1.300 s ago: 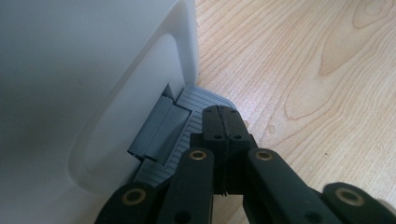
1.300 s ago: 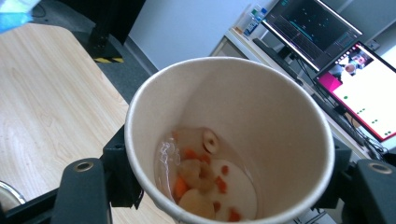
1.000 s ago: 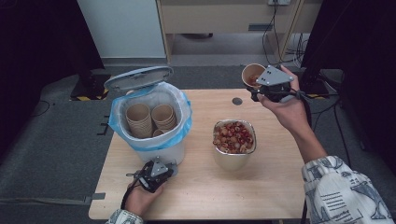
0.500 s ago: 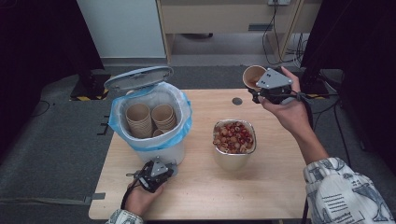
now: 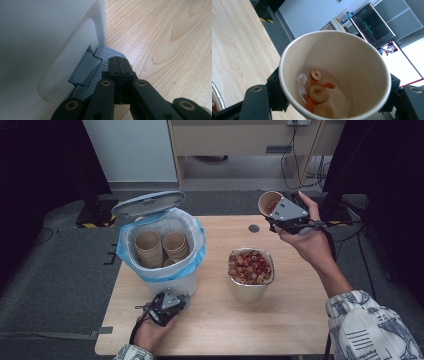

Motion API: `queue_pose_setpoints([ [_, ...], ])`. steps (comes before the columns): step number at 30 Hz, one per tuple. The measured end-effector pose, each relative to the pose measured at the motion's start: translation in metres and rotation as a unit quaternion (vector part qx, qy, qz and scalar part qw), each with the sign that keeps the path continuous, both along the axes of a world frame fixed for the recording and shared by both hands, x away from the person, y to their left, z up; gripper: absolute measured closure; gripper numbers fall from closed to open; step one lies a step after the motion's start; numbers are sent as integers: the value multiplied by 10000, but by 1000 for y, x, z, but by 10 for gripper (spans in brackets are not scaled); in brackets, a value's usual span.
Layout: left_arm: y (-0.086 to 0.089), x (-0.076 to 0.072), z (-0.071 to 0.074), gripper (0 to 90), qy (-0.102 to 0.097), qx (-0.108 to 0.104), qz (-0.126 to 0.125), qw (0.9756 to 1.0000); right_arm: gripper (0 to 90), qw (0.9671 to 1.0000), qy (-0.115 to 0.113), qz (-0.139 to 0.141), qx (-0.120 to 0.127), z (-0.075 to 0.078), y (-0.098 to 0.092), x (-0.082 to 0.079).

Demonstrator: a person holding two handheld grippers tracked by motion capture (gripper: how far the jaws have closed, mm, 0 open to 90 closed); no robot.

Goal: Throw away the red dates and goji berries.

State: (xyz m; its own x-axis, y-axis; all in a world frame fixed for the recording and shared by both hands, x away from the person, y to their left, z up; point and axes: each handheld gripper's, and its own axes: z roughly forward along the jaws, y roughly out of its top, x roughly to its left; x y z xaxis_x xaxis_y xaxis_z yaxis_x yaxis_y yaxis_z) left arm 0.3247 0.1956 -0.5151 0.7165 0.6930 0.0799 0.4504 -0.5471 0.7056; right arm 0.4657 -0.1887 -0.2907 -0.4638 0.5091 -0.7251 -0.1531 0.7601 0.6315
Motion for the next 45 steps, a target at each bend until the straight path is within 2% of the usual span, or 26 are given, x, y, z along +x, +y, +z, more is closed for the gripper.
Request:
queue_pose_setpoints([
  [10, 0, 0, 0, 899, 7, -4, 8, 10000, 298, 9980, -264, 97, -562, -2, 6, -9],
  [45, 0, 0, 0, 899, 11, -22, 18, 10000, 299, 9937, -629, 212, -904, 11, 1, -21],
])
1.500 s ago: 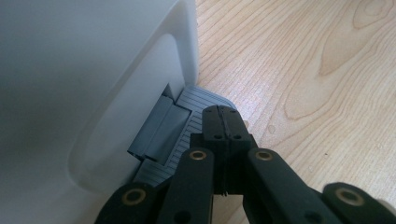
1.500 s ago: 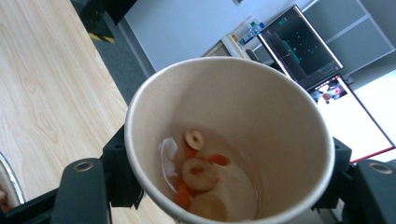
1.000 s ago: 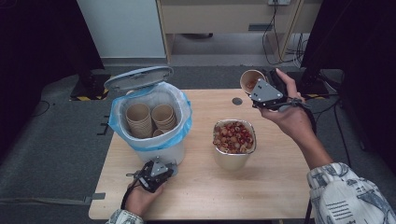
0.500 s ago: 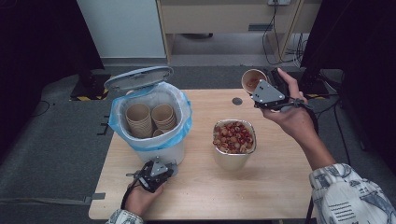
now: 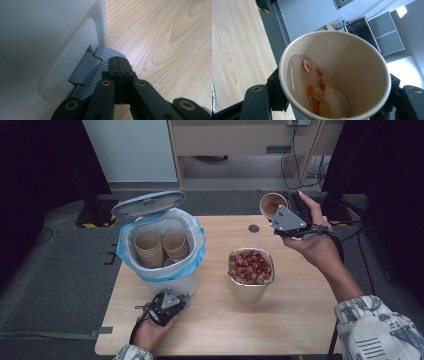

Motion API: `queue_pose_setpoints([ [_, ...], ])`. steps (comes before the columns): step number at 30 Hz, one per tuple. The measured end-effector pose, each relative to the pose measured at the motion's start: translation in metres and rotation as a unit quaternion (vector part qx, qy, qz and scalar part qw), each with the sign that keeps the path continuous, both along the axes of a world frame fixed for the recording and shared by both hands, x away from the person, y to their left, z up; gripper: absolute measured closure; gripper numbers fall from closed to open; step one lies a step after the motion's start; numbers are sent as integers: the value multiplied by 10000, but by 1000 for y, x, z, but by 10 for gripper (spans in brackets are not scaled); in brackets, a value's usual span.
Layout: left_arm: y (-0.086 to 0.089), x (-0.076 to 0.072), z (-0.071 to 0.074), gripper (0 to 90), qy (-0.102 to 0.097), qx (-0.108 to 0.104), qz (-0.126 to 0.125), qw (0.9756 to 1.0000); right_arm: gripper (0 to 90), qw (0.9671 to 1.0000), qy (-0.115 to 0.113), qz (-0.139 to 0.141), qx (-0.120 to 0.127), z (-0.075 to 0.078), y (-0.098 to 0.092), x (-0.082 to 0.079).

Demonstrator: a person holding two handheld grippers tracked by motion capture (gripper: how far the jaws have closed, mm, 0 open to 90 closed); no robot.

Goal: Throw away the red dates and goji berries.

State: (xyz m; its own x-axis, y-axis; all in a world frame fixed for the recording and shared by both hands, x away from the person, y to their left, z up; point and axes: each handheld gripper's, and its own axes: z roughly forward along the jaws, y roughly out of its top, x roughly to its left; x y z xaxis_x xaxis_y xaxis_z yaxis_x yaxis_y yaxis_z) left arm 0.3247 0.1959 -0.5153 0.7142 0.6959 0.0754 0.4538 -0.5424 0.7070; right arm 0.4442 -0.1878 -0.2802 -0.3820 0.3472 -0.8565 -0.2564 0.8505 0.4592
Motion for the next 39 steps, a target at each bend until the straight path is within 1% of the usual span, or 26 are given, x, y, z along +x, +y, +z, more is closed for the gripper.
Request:
queue_pose_setpoints([
  [10, 0, 0, 0, 899, 1, -11, -2, 10000, 299, 9999, -77, -15, -117, -1, 1, -2],
  [29, 0, 0, 0, 899, 2, -14, -2, 10000, 299, 9992, -203, 41, -336, 1, 5, -6],
  [39, 0, 0, 0, 899, 4, -20, -4, 10000, 299, 9971, -356, 88, -665, 0, 10, -8],
])
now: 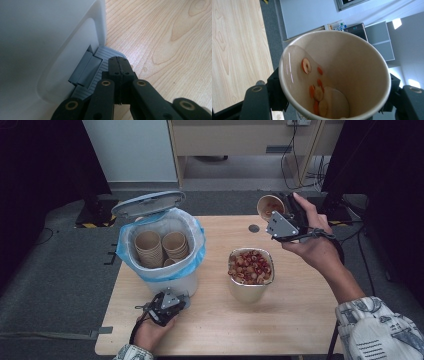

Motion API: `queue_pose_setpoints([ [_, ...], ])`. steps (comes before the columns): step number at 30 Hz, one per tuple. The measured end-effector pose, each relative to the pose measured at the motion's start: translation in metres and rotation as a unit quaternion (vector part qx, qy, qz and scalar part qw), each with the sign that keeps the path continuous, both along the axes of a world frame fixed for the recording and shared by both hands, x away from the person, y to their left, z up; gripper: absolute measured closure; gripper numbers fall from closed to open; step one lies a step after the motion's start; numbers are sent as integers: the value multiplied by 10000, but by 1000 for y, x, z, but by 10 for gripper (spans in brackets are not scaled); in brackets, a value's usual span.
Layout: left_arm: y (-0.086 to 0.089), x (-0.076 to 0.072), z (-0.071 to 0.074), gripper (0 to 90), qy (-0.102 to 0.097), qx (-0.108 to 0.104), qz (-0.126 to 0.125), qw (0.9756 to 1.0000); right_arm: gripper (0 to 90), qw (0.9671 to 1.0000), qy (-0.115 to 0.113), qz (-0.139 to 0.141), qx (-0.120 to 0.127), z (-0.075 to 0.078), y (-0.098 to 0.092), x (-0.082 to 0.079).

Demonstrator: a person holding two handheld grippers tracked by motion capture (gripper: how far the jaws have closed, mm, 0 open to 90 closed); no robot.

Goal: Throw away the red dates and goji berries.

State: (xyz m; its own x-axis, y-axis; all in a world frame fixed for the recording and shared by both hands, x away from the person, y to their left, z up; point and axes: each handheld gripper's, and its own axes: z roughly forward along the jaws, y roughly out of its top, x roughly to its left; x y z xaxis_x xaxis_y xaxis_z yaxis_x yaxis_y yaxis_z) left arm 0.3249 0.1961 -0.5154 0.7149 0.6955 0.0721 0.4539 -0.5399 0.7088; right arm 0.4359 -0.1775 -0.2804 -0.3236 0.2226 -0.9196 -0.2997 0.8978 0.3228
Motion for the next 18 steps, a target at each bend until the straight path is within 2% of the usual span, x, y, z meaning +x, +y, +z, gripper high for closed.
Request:
queue_pose_setpoints([
  [10, 0, 0, 0, 899, 0, 5, 2, 10000, 299, 9995, -126, 30, -274, -2, 2, -3],
  [18, 0, 0, 0, 899, 5, -4, -1, 10000, 299, 9992, -170, 25, -372, -2, 2, -2],
])
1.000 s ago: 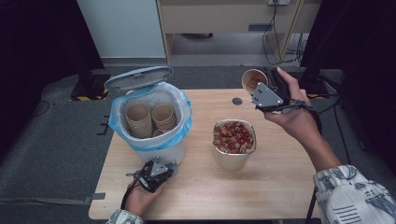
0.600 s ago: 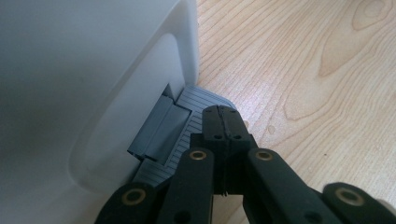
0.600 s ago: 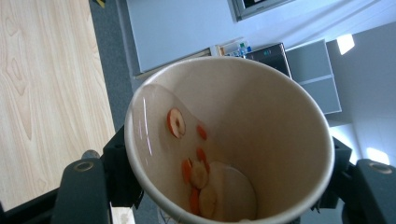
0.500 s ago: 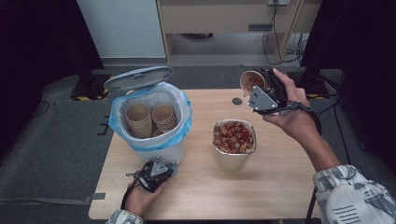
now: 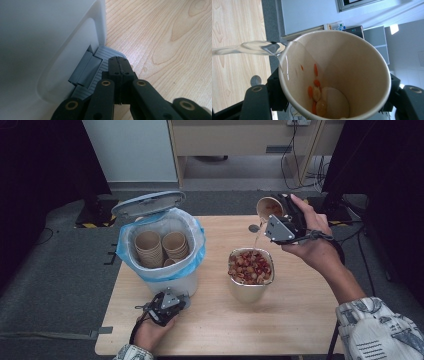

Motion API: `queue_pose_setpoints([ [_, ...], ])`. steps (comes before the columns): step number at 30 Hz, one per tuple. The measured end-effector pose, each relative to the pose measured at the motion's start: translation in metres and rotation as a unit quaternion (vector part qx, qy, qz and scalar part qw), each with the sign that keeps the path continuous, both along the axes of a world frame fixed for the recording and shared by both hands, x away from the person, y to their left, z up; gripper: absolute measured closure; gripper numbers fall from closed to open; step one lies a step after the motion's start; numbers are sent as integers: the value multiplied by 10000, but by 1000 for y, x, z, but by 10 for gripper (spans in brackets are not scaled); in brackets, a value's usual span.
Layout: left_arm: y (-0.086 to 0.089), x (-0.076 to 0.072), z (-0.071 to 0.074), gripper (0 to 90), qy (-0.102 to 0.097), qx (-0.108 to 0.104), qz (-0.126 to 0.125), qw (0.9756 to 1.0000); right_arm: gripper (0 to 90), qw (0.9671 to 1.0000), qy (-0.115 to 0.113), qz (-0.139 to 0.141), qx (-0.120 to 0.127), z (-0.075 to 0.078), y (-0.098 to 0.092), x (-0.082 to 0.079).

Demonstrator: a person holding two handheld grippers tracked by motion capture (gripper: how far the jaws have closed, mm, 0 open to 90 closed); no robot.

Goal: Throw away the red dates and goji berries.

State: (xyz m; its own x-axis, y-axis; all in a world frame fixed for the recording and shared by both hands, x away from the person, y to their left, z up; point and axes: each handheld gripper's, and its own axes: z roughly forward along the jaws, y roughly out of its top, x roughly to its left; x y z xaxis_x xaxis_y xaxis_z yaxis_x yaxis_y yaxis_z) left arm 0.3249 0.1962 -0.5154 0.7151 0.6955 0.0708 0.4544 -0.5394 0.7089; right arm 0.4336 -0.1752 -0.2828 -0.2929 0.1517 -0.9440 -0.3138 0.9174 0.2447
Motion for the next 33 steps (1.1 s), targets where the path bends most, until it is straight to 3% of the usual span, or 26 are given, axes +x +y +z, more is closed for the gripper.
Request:
queue_pose_setpoints([
  [19, 0, 0, 0, 899, 3, 2, 1, 10000, 302, 10000, -83, -15, -52, 11, -1, -2],
  [24, 0, 0, 0, 899, 5, 1, 0, 10000, 305, 9988, -301, -82, -377, 13, 1, -3],
  [27, 0, 0, 0, 899, 3, 5, 2, 10000, 309, 9958, -486, -96, -766, 13, 4, -5],
  [33, 0, 0, 0, 899, 5, 1, 0, 10000, 314, 9941, -543, -58, -933, 10, 6, -6],
])
